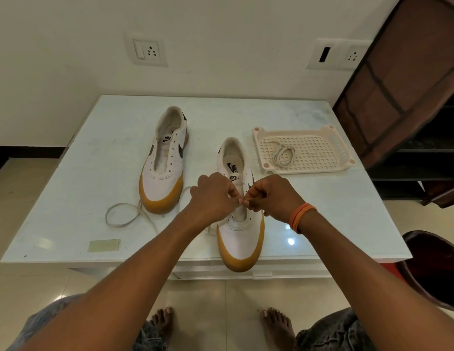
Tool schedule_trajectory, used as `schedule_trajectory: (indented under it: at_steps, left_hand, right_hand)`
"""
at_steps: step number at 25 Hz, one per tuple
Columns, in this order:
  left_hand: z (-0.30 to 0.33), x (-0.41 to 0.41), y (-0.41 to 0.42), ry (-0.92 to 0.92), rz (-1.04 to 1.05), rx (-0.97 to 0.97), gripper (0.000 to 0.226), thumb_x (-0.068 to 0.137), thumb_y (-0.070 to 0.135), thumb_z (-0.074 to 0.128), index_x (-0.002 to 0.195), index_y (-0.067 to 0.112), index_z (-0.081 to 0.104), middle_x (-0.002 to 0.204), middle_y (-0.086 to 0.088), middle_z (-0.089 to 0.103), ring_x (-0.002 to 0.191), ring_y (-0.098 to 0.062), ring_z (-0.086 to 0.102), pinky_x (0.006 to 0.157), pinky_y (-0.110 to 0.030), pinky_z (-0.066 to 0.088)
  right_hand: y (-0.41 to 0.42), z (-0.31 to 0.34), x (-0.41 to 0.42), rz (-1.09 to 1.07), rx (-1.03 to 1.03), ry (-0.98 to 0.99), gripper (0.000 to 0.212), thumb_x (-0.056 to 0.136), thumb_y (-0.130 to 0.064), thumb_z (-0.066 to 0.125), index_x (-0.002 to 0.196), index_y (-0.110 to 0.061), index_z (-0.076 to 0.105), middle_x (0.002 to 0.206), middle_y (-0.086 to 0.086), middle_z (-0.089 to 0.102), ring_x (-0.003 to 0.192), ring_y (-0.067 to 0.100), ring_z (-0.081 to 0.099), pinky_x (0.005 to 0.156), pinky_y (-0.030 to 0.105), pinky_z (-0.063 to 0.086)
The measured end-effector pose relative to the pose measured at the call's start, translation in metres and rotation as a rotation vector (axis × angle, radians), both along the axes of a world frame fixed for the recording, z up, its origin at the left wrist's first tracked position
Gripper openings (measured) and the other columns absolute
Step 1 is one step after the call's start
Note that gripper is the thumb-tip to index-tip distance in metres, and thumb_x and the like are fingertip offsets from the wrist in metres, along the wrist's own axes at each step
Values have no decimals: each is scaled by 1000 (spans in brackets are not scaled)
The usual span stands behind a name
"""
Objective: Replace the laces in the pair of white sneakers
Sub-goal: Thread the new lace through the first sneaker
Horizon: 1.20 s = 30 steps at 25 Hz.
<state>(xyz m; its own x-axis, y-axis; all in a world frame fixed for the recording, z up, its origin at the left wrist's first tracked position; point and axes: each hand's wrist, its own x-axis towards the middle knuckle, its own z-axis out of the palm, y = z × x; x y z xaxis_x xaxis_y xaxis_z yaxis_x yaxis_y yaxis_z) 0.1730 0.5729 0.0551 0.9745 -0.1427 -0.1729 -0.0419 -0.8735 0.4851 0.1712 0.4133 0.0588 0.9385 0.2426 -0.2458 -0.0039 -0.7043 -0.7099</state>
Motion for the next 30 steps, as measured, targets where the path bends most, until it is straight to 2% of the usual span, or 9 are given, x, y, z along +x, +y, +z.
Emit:
schedule_trajectory:
  at_steps: [3,5,7,9,13,17,22,30]
  left_hand:
    - [-10,-13,-7,-179,-33,313,22,87,36,68,106,26,70,114,3,47,109,-20,36,86,-35,29]
    - [-16,-19,-9,-209,-51,361,26,87,35,69,110,25,67,116,1,44,110,-20,33,87,-35,30]
    - [-21,-20,-12,-191,-33,342,23,87,35,68,108,25,68,116,0,45,110,-20,34,88,-35,31]
    - [-24,-18,-15,-153,-15,306,21,87,36,69,105,25,70,114,0,45,108,-20,35,84,-33,29]
    - [-33,-14,-19,-81,14,252,20,86,37,71,103,27,72,109,1,42,104,-18,33,81,-33,26]
    - [-35,-13,-22,-2,31,206,20,83,40,73,99,28,73,109,2,36,99,-18,27,81,-34,26]
    - [-30,-10,-20,249,101,30,18,85,36,72,103,32,72,123,-2,36,117,-27,33,88,-37,29]
    - [-33,-8,-25,348,153,43,19,90,34,66,110,34,68,128,-4,34,120,-28,33,100,-41,31]
  right_hand:
    - [-12,0,4,-16,-99,57,15,78,-14,79,91,-10,73,79,-1,68,68,7,62,50,7,45]
    - [-19,-3,5,-48,-162,144,19,80,-13,77,98,-10,71,84,2,68,74,11,64,57,16,51]
    - [-21,-7,2,-57,-155,245,16,82,-8,74,98,-8,70,89,9,71,82,19,69,66,29,59]
    - [-18,-10,-2,-31,-131,310,15,84,-3,71,98,-6,70,92,12,71,86,21,70,71,33,61]
    - [-16,-15,-1,-17,-119,303,19,82,2,70,100,-4,72,97,14,71,88,24,71,78,31,59]
    - [-18,-21,0,-40,-111,303,18,79,4,72,92,-8,73,91,11,71,89,27,70,81,34,59]
    - [-14,-27,-4,-67,-115,279,24,75,-1,78,69,-20,63,75,1,64,80,24,66,78,33,58]
    - [-11,-29,-8,-80,-95,263,25,76,-1,77,70,-19,61,74,1,63,86,29,68,81,38,59]
